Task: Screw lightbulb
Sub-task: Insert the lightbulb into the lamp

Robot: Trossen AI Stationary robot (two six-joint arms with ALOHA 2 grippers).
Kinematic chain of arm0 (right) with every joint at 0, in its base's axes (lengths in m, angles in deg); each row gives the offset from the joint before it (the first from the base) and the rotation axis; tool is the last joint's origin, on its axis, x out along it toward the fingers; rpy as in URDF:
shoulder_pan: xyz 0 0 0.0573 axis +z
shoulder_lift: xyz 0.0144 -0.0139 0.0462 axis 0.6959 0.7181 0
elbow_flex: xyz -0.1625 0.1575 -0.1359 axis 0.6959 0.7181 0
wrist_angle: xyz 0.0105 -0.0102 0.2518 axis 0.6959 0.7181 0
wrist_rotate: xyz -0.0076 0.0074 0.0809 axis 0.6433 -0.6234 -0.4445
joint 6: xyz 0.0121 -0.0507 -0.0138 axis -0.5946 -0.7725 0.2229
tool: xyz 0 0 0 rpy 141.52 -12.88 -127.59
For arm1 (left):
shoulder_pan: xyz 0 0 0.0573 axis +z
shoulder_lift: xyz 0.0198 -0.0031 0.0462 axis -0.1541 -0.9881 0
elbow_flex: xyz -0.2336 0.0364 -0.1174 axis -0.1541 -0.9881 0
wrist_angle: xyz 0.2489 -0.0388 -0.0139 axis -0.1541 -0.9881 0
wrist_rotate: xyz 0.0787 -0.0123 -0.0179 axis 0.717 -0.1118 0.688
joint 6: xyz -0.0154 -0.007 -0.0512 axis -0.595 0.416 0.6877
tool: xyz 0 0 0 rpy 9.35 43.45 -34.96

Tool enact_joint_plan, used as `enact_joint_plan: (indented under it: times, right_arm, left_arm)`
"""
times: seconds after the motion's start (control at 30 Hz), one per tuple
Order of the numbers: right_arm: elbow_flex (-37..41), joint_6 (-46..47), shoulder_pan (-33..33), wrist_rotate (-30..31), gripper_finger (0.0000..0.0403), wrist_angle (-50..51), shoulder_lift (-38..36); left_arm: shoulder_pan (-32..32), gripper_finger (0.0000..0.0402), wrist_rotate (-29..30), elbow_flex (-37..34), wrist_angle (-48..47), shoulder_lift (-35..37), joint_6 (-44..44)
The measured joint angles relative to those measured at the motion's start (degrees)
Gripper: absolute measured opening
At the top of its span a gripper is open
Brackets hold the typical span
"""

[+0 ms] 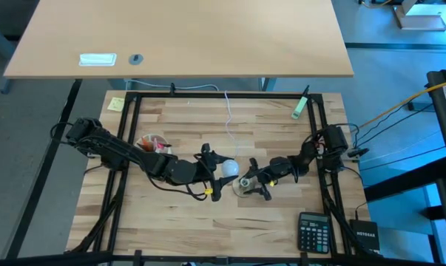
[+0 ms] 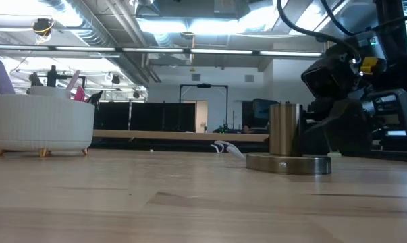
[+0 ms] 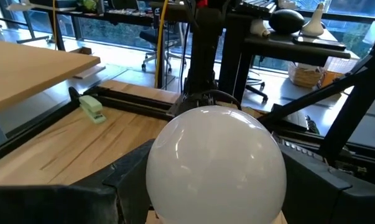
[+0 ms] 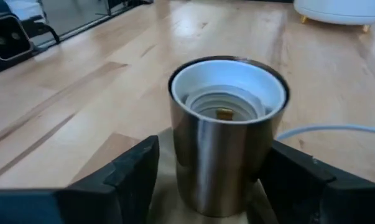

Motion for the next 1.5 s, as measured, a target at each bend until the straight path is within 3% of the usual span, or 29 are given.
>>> enact_joint_plan:
  times: [0.33,0.53,0.83,1.0,1.13,1.5]
  right_arm:
    - [-1.7,-1.5,0.0,1.4,0.0184,3.8,0.5]
    - [-2.3,2.3,0.1,12.0,0.0183,3.9,0.4]
    - [-3.5,8.0,0.1,21.2,0.0183,4.8,-5.6]
    - [-4.6,7.9,0.1,22.4,0.0183,12.5,-12.9]
    - [-7.8,7.8,0.1,23.1,0.0183,21.5,-16.9]
    - [-15.3,7.8,0.1,24.0,0.0183,34.2,-18.2]
  left_arm:
    - [0.0,0.0265,0.0,0.0,0.0,0.0,0.0]
    - [0.3,0.0265,1.0,0.0,0.1,-0.3,0.7]
    - [-0.5,0.0255,13.3,0.0,1.6,-3.6,-0.7]
    - [-0.1,0.026,18.2,0.0,10.9,-7.1,-2.5]
    - [0.8,0.0257,18.4,0.0,18.5,-9.9,-3.8]
    - [1.0,0.0257,23.5,0.4,19.5,-12.5,-4.3]
